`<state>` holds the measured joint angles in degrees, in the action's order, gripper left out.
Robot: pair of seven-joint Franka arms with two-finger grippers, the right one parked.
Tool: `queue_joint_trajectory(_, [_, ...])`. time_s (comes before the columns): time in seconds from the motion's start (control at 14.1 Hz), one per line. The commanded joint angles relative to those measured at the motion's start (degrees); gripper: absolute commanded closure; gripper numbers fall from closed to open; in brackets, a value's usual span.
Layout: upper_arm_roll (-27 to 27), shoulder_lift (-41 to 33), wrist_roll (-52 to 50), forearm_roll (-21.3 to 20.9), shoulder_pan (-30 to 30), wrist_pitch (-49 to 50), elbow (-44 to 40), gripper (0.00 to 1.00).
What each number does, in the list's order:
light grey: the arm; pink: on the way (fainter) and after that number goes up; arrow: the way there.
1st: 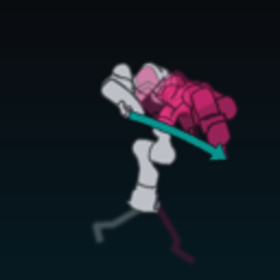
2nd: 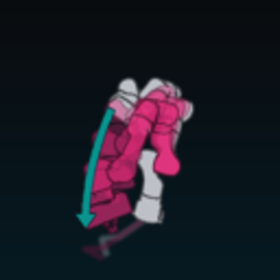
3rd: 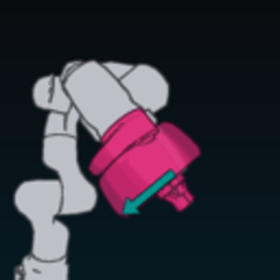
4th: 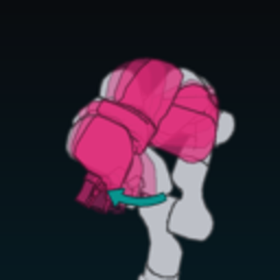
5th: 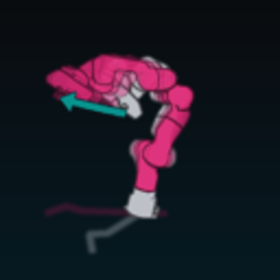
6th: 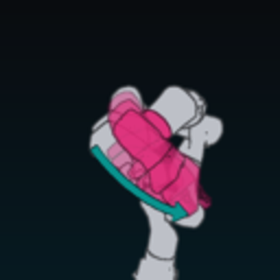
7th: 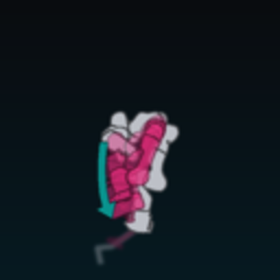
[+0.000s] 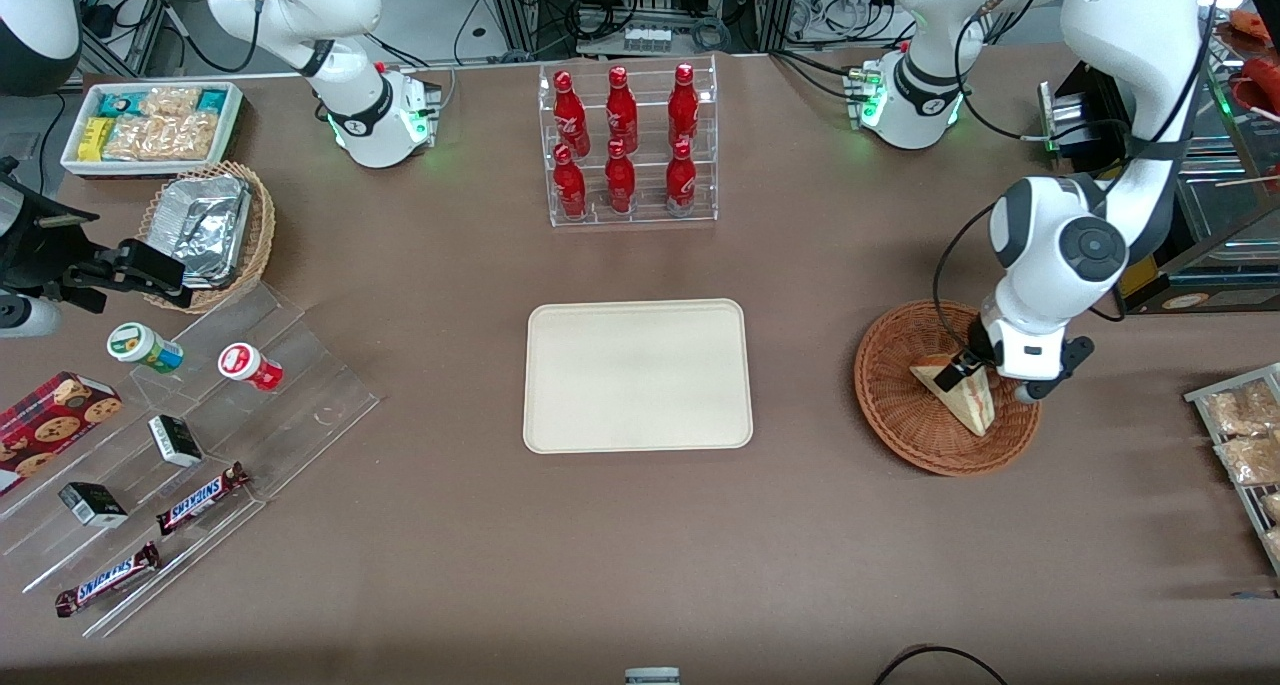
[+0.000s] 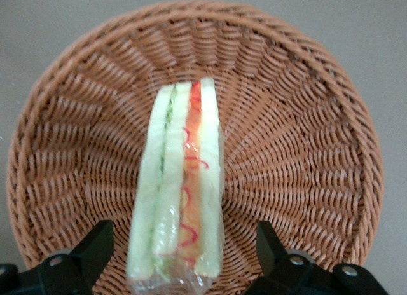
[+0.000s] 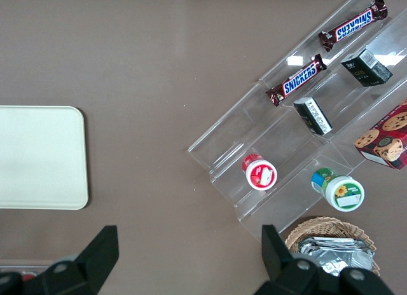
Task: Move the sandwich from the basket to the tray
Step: 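Lower the left gripper and close it on the wrapped sandwich, then lift the sandwich up out of the basket with the left gripper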
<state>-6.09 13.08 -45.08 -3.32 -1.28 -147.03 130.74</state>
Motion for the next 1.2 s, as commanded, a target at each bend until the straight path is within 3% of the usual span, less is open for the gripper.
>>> queue_joint_trajectory(0.0, [0.47,0.37,-1.33,-0.90,0.66,-1.50,0.48,0.66])
queue_joint_trajectory(0.07, [0.56,0.37,-0.98,-0.99,0.66,-1.50,0.39,1.00])
queue_joint_trajectory(0.57, [0.64,-3.83,0.51,-1.08,0.66,4.35,-0.57,1.00])
queue_joint_trajectory(0.85, [-1.19,-11.49,2.98,-1.43,0.75,28.31,-8.72,1.00])
queue_joint_trajectory(1.13, [-6.99,-12.29,2.72,-1.08,0.75,48.73,-21.12,1.00])
